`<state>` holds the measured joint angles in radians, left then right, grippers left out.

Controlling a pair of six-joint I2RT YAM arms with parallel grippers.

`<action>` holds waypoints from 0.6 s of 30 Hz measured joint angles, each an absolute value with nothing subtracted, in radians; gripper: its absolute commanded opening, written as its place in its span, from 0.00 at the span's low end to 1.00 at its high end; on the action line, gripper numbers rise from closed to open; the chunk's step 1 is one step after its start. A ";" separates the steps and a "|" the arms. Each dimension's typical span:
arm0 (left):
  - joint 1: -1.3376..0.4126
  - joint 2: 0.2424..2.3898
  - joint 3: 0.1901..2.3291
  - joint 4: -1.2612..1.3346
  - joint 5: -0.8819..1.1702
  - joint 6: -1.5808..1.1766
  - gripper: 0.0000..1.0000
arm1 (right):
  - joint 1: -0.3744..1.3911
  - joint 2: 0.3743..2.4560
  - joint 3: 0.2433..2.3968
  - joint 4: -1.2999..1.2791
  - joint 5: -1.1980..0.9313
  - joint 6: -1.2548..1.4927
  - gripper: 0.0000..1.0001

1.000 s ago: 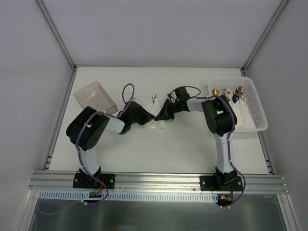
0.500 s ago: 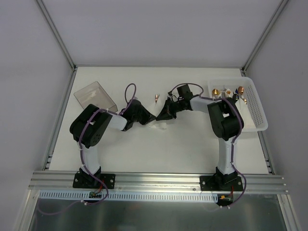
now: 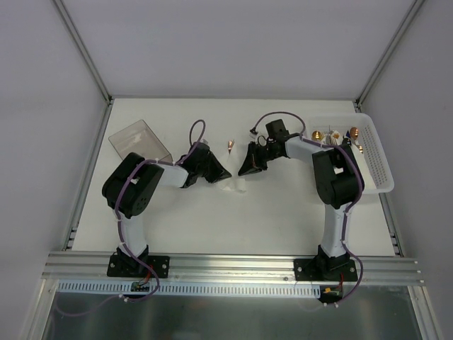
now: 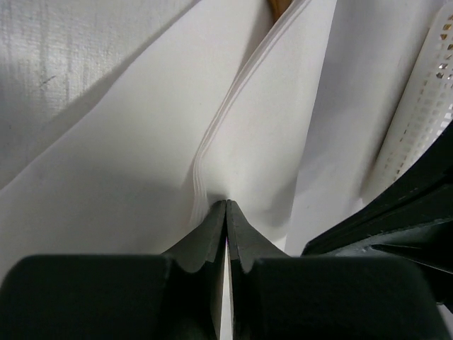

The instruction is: Place the utensils on the paper napkin and roll it up

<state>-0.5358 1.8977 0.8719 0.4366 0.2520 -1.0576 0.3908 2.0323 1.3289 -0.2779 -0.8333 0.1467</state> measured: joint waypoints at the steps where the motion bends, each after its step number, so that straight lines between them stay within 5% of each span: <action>1: -0.536 1.898 0.878 0.426 0.256 -1.049 0.02 | 0.392 2.032 1.325 -0.284 -0.826 0.135 0.01; 18: -0.536 1.890 0.914 0.304 0.366 -0.907 0.02 | 0.481 2.043 1.151 -0.188 -0.892 0.236 0.00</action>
